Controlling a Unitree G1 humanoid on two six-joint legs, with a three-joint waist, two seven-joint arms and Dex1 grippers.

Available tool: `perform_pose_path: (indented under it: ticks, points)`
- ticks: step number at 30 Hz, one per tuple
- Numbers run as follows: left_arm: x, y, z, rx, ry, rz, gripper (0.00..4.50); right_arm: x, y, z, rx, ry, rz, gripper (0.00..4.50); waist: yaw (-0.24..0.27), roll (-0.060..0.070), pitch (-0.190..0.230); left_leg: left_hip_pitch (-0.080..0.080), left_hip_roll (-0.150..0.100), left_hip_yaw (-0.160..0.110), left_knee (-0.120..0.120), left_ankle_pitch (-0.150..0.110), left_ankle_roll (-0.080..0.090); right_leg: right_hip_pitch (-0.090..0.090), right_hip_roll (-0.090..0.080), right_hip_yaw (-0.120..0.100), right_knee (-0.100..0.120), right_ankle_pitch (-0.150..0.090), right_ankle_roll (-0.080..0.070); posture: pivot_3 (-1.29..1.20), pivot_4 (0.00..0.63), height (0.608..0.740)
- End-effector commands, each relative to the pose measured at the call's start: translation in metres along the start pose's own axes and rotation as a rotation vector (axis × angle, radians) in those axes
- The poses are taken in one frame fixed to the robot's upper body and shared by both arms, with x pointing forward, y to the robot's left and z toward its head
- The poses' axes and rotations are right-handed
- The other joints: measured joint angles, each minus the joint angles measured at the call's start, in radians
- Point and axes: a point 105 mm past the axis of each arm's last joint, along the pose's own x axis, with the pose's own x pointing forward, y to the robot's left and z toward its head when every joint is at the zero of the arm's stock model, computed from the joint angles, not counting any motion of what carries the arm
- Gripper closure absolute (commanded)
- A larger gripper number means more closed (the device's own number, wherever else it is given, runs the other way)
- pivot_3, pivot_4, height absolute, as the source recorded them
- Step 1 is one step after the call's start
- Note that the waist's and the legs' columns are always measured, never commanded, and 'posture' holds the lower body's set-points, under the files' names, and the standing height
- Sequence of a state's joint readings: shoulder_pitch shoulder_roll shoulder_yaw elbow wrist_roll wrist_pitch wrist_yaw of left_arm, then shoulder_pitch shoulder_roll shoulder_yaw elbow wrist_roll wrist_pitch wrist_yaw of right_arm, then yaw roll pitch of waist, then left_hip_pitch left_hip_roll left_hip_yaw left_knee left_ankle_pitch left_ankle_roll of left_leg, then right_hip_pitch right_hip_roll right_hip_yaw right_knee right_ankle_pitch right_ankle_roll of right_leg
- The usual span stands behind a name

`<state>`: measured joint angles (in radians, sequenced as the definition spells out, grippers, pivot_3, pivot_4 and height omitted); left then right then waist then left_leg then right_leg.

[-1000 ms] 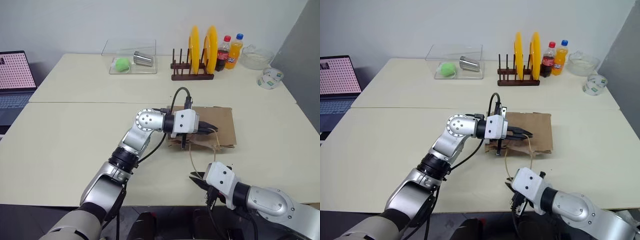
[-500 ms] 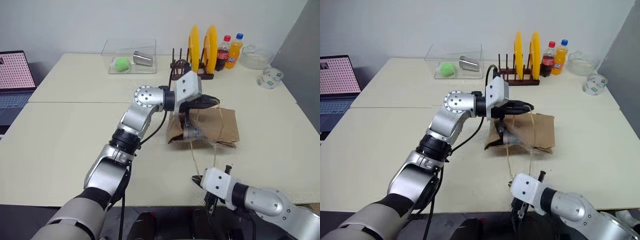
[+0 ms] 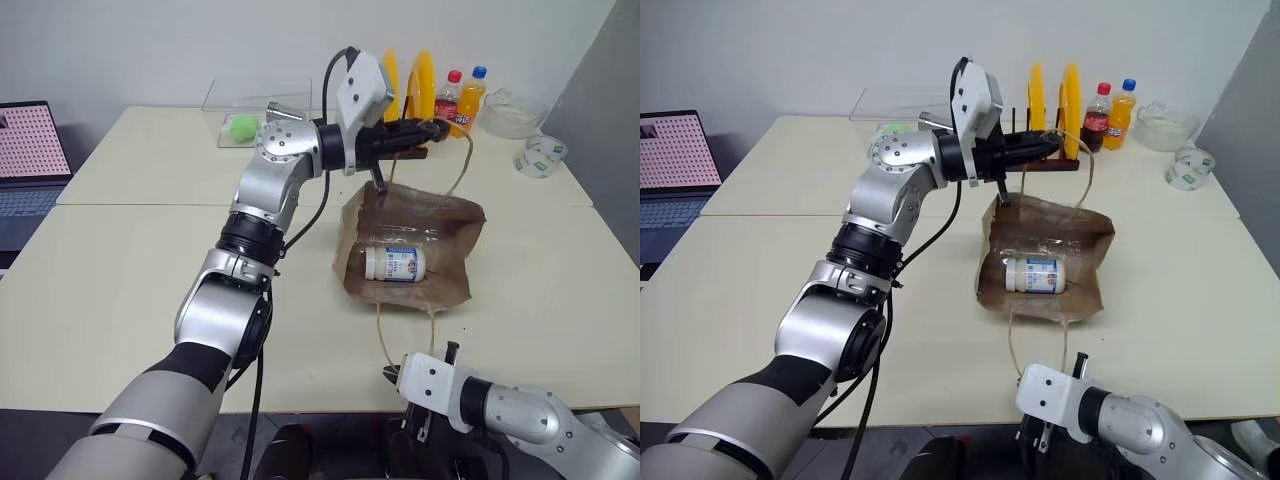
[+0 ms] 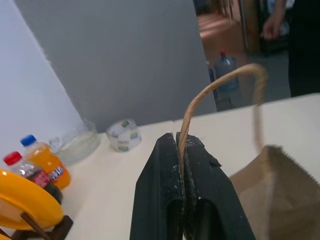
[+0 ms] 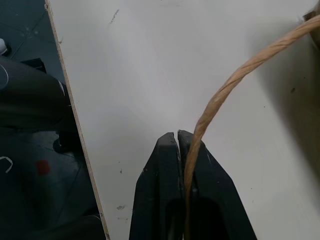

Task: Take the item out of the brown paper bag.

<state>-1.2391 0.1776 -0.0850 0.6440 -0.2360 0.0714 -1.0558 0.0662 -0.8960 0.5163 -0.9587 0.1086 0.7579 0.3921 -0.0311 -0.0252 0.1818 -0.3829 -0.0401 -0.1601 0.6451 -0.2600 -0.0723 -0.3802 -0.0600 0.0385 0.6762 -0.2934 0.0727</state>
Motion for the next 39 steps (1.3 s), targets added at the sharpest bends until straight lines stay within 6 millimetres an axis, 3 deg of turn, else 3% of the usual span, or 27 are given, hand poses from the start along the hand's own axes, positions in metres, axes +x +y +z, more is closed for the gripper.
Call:
perform_pose_path:
  ticks: [1,2,5,12,17,20,25,31,35,37,39]
  points:
    - [-0.001,-0.004,0.016,0.025,-0.063,-0.054,4.50,-0.004,-0.010,0.013,0.014,-0.068,-0.072,4.42,0.000,0.000,0.000,0.000,0.000,0.000,0.000,0.000,0.000,0.000,0.000,0.000,0.000,0.000,0.000,0.00,0.150,0.740]
    - [-0.003,-0.010,0.015,0.023,-0.066,-0.091,4.50,-0.005,-0.015,0.016,0.036,-0.088,-0.111,4.42,0.000,0.000,0.000,0.000,0.000,0.000,0.000,0.000,0.000,0.000,0.000,0.000,0.000,0.000,-0.001,0.00,0.150,0.740]
    - [-0.006,-0.022,0.013,0.009,-0.071,-0.159,4.50,-0.011,-0.026,0.023,0.074,-0.135,-0.189,3.88,-0.001,0.000,0.000,0.000,0.000,0.000,0.000,0.000,0.000,-0.001,0.000,0.001,0.001,0.002,-0.003,0.00,0.150,0.740]
    - [-0.009,-0.040,0.013,-0.020,-0.082,-0.240,4.50,-0.029,-0.039,0.039,0.103,-0.254,-0.259,1.52,-0.001,0.000,0.000,0.000,0.000,0.000,0.000,0.000,0.000,-0.001,0.000,0.001,0.002,0.002,-0.003,0.00,0.150,0.740]
    - [-0.008,-0.042,0.013,-0.019,-0.084,-0.242,4.50,-0.046,-0.043,0.046,0.080,-0.321,-0.243,1.52,0.000,0.000,0.000,0.000,0.000,0.001,0.000,0.000,0.000,0.000,0.000,0.001,0.002,0.002,-0.003,0.00,0.150,0.740]
    - [-0.007,-0.045,0.013,-0.020,-0.087,-0.246,4.50,-0.061,-0.034,0.048,0.152,-0.351,-0.142,1.52,0.001,0.000,0.000,0.000,-0.001,0.001,0.000,0.000,0.000,0.000,-0.001,0.001,0.002,0.002,-0.003,0.00,0.150,0.740]
    - [-0.005,-0.046,0.013,-0.022,-0.092,-0.247,4.50,-0.083,-0.043,0.068,0.323,-0.439,-0.098,1.52,-0.002,-0.002,0.001,0.001,0.000,0.003,0.000,0.000,0.000,0.001,-0.001,0.002,0.002,0.002,-0.003,0.00,0.150,0.740]
    - [-0.003,-0.048,0.013,-0.023,-0.099,-0.247,4.50,-0.073,-0.047,0.061,0.233,-0.287,-0.110,1.52,0.000,-0.002,0.001,0.001,0.000,0.002,0.000,0.000,0.000,0.001,0.000,0.002,0.001,0.002,-0.003,0.00,0.150,0.740]
    - [-0.003,-0.046,0.013,-0.024,-0.098,-0.237,4.50,-0.064,-0.059,0.054,0.155,-0.212,-0.193,0.60,0.001,-0.002,0.002,0.000,0.000,0.002,0.000,0.000,0.000,0.001,0.000,0.001,0.001,0.002,-0.003,0.00,0.150,0.740]
    - [-0.003,-0.046,0.012,-0.023,-0.098,-0.236,4.50,-0.050,-0.073,0.054,0.108,-0.188,-0.239,0.04,-0.002,-0.003,0.002,0.000,0.000,0.002,0.000,0.000,0.000,0.001,0.000,0.001,0.000,0.002,-0.003,0.00,0.150,0.740]
    - [-0.002,-0.047,0.012,-0.023,-0.100,-0.237,4.50,-0.031,-0.082,0.055,0.058,-0.150,-0.259,0.04,-0.009,-0.002,0.003,0.001,0.002,0.002,0.000,0.000,0.000,0.000,0.001,0.002,0.000,0.002,-0.003,0.00,0.150,0.740]
